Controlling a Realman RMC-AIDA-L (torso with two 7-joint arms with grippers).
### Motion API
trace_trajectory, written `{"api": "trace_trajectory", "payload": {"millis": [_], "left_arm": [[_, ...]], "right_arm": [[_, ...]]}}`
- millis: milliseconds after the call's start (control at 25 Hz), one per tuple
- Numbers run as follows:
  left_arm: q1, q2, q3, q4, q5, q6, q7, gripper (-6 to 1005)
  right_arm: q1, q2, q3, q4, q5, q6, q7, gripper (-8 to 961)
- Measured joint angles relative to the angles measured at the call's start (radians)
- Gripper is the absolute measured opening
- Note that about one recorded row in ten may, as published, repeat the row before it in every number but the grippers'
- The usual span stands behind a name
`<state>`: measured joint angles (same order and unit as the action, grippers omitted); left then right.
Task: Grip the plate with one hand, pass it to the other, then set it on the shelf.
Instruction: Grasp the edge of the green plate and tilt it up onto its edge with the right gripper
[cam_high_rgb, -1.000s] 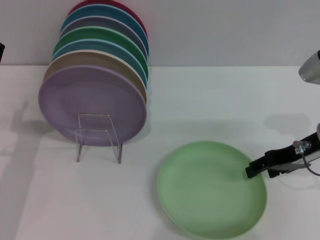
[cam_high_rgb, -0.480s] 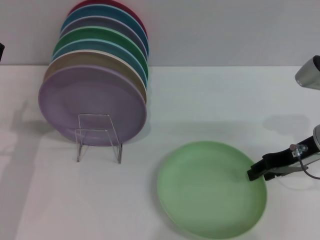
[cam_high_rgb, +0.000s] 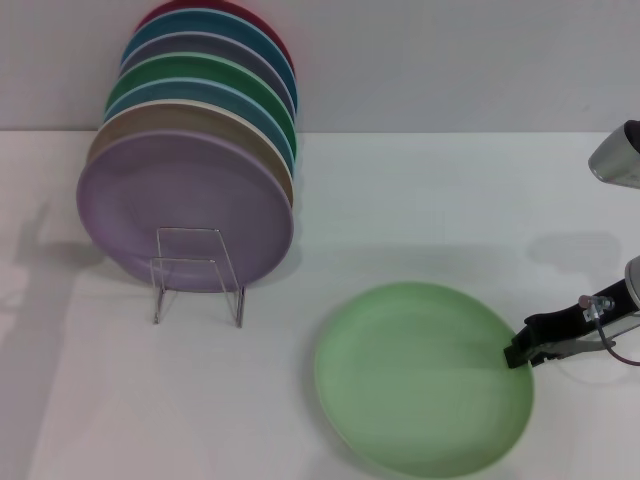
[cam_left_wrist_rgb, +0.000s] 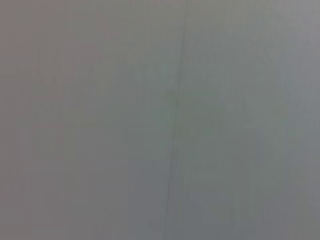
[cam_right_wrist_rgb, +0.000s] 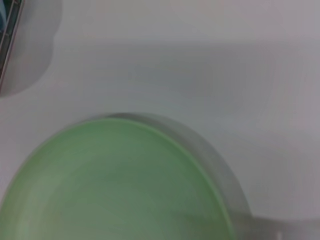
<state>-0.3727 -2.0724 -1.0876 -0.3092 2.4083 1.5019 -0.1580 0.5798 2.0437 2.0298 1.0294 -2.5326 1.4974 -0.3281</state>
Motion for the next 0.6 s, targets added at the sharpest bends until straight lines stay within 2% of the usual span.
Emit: {"api": "trace_trajectory", "payload": {"millis": [600], "left_arm": [[0.003, 0.000, 0.000, -0.001, 0.000, 0.007, 0.000, 794]], "right_arm": [[0.000, -0.002, -0.005, 0.025, -0.015, -0.003, -0.019, 37]]}}
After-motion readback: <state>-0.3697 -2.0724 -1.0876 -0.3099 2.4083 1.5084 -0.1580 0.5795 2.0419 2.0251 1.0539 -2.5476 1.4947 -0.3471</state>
